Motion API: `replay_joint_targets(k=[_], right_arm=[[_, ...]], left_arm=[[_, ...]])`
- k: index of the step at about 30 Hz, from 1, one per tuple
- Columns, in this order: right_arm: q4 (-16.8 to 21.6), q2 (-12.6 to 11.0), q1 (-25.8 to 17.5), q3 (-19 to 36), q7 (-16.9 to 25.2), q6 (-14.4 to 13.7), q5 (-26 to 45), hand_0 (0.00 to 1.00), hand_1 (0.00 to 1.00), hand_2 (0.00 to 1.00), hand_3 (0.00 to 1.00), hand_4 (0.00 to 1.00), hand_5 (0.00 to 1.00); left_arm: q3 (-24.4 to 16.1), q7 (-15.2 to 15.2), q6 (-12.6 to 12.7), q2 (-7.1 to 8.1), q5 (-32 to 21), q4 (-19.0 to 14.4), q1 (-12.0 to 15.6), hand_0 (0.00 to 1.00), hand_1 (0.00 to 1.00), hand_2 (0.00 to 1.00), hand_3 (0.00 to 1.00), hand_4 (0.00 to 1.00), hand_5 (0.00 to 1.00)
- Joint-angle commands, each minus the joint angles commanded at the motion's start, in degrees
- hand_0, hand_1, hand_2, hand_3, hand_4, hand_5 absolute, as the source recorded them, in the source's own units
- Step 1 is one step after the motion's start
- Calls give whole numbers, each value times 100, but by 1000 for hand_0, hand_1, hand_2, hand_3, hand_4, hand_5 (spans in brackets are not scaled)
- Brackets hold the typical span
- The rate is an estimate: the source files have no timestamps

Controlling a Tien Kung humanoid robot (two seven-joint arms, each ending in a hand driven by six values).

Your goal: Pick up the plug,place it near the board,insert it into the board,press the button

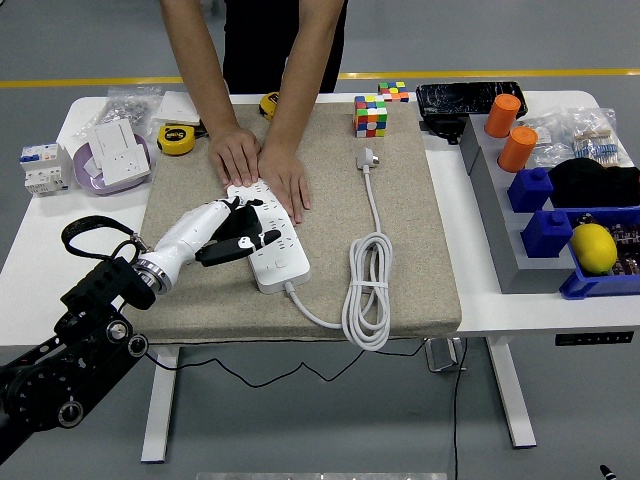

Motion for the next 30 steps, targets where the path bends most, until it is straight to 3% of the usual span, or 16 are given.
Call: replay_joint_targets(k=[7,8,13,14,16,19,20,23,25,26,30], right_arm=[[0,1,-4,-1,9,0,15,838,765,746,768,998,897],[0,1,-5,-1,10,0,17,837,765,746,770,998,899],[0,-4,-15,-3,6,-5,28,837,765,746,770,998,899],[0,-5,-16,-5,5,-6,30,838,765,747,769,998,900],[0,-6,-15,-16,3,-4,30,838,765,747,769,998,900],[0,-6,-11,-26,4,-4,34,838,765,747,769,998,900],[0,-5,-9,-32,4,-4,40,836,766,747,769,998,899],[0,-8,-11,-37,3,-5,44,836,766,747,769,998,899],[0,-12,-17,-35,-5,-7,40,836,766,747,769,998,899],[0,-13,-18,-33,-6,-7,38,837,765,747,767,998,900],[0,-12,-20,-40,-9,-6,38,837,765,747,767,998,900]], left_arm=[[-44,190,-82,74,120,-590,121,897,924,866,848,998,998],[-50,242,-111,80,125,-673,140,736,779,760,824,969,841],[4,933,-166,93,-353,-1434,364,736,779,760,824,969,841],[13,1080,-189,90,-426,-1569,385,244,147,249,799,634,362],[11,1419,-314,89,-477,-1855,414,244,147,249,799,634,362],[-21,1717,-503,89,-325,-2006,418,244,147,249,799,634,362],[-39,1833,-619,90,-302,-2022,411,165,69,169,841,509,274],[-68,2029,-912,94,-232,-2011,392,165,69,169,841,509,274],[-66,2221,-1263,86,-132,-1922,366,165,69,169,841,509,274],[-58,2271,-1349,81,-99,-1878,357,145,54,156,891,432,186],[0,2414,-1701,48,59,-1595,289,145,54,156,891,432,186]])
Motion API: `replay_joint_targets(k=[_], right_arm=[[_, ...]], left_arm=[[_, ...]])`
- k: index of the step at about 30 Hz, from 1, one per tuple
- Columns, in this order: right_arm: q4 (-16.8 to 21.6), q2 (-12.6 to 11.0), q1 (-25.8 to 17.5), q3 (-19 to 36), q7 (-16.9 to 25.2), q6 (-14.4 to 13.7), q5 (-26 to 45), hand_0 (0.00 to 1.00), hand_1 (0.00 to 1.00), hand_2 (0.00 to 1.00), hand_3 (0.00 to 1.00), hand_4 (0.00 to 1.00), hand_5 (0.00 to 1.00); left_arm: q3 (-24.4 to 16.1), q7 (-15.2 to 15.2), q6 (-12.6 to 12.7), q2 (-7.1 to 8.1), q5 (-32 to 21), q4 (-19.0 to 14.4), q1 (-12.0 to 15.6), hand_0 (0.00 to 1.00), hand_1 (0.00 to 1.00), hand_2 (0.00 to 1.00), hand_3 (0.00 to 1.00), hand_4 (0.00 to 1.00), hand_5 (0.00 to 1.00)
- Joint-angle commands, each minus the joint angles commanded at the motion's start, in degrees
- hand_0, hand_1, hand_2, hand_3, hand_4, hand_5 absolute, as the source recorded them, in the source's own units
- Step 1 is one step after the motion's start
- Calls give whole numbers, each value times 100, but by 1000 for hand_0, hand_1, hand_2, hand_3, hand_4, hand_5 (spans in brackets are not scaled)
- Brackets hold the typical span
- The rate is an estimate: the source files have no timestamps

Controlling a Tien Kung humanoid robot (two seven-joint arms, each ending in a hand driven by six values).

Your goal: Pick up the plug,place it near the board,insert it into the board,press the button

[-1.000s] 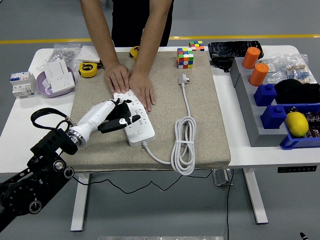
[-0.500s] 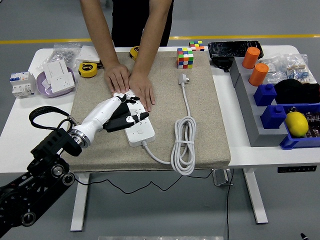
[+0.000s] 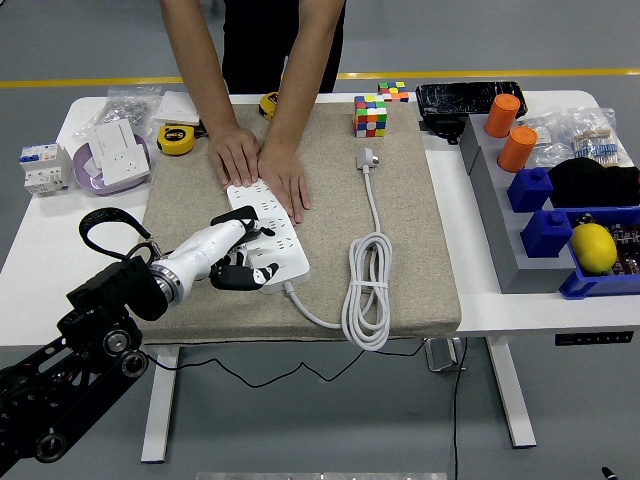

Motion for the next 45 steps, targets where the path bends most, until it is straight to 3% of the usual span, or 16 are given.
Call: replay_joint_targets(k=[1,2,7,8,13,14,21,31,32,36,45], right_arm=[[0,1,1,-9,5,0,8,837,765,747,767,998,900],[0,1,1,-12,6,1,9,835,764,747,768,998,901],[0,-4,1,-20,0,0,5,835,764,747,768,998,901],[0,-5,-1,-18,-1,-1,3,835,765,747,768,998,902],[0,-7,-3,-15,-7,-1,-5,835,765,747,768,998,902],[0,-5,-1,-15,-7,0,-3,837,766,747,768,998,905],[0,-5,22,-11,-1,-2,7,837,765,747,768,998,906],[0,1,22,-4,3,0,5,834,764,747,768,998,909],[0,2,22,-3,3,0,6,835,764,747,767,998,911],[0,2,23,1,0,-1,1,835,764,747,767,998,911],[0,2,31,3,4,1,8,835,764,747,768,998,913]], left_arm=[[24,21,-78,-8,44,73,-28,145,54,156,891,432,186],[38,29,-106,-10,49,104,-43,141,50,152,916,451,87],[123,55,-218,-39,87,248,-129,141,50,152,916,451,87],[130,55,-228,-46,91,258,-136,140,49,152,922,468,43],[152,-9,-246,-70,19,263,-160,140,49,152,922,468,43],[156,-49,-285,-75,-15,262,-169,139,49,152,914,483,2],[196,-91,-550,-69,-168,285,-212,139,49,152,888,496,2],[186,-3,-717,-41,-79,309,-219,138,49,153,874,497,2],[189,-1,-727,-36,-85,305,-220,137,44,152,809,507,2],[194,9,-811,-29,-138,290,-232,137,44,152,809,507,2],[181,-92,-726,-12,-187,140,-240,137,43,153,800,530,2]])
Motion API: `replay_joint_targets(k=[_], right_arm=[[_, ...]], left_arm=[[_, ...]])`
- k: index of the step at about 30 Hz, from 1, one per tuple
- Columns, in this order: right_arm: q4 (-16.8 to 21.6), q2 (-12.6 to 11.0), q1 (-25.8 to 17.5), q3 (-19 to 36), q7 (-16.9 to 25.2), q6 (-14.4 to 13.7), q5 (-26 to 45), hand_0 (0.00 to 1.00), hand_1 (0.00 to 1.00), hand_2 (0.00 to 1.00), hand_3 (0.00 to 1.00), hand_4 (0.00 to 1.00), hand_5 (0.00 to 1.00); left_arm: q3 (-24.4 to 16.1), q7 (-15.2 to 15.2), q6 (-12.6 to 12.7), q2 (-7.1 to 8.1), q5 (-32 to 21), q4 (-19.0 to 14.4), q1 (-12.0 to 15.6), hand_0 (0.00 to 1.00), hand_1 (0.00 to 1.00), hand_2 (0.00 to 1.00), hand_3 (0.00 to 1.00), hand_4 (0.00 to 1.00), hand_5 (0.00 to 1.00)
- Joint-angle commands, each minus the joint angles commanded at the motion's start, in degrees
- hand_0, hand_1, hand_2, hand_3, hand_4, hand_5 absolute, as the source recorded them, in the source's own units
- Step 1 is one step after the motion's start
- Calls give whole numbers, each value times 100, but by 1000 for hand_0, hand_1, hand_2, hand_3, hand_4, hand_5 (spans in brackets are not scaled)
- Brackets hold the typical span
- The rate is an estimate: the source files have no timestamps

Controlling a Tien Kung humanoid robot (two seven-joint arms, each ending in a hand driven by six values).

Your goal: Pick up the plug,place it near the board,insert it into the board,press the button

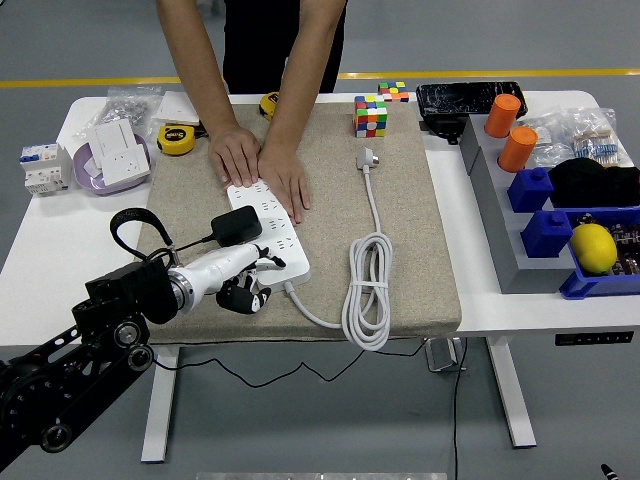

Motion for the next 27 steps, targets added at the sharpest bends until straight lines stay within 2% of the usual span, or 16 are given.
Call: replay_joint_targets(k=[9,16,27], right_arm=[[0,-1,-5,2,0,1,-8,834,763,747,768,998,914],[0,-1,-19,-1,-4,3,-19,835,763,747,768,998,914],[0,-3,-30,13,-9,4,-34,836,763,747,768,998,914]], left_arm=[[22,-51,78,0,46,108,4,138,43,153,802,525,2],[-37,-127,188,-79,113,209,-46,138,42,153,805,534,2],[20,-117,131,-83,88,401,-7,138,41,153,813,547,2]])
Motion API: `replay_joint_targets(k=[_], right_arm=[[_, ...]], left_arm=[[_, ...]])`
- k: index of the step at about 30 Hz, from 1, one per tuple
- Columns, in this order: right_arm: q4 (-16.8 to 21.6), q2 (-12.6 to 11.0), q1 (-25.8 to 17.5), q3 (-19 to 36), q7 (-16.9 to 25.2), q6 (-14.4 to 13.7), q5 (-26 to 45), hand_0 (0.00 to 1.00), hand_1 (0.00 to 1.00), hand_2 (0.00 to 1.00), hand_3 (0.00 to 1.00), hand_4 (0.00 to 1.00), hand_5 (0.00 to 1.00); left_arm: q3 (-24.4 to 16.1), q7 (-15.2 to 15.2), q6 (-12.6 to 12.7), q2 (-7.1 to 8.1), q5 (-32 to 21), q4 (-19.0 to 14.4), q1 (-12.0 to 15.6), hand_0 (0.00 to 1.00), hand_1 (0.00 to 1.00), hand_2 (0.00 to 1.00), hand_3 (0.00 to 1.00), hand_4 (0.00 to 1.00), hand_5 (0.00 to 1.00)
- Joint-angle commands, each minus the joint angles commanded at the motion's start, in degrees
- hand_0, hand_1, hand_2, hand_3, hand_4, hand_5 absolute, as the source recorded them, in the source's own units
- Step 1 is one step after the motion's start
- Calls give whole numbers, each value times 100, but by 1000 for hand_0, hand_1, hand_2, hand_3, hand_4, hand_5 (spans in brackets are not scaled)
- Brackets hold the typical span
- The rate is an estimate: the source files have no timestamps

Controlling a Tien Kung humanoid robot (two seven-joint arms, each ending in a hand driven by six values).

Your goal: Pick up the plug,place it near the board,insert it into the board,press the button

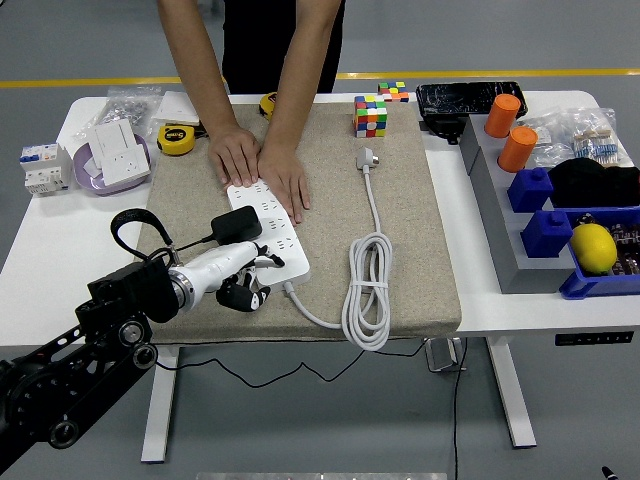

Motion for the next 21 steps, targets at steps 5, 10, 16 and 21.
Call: replay_joint_targets(k=[5,10,16,21], right_arm=[[0,-3,-2,-4,6,1,6,836,763,747,768,998,914],[0,-2,-1,-12,6,0,17,835,763,747,768,998,913],[0,1,6,-2,-1,-3,14,835,763,747,768,998,912],[0,15,9,14,3,-7,16,836,763,747,768,998,911]], left_arm=[[11,-65,50,11,-6,154,27,138,41,153,812,550,2],[-33,-121,86,8,2,143,33,138,41,152,807,553,2],[-200,-151,117,20,46,-222,68,139,41,153,787,555,2],[-671,-532,461,-92,3,-854,350,202,102,215,699,518,2]])
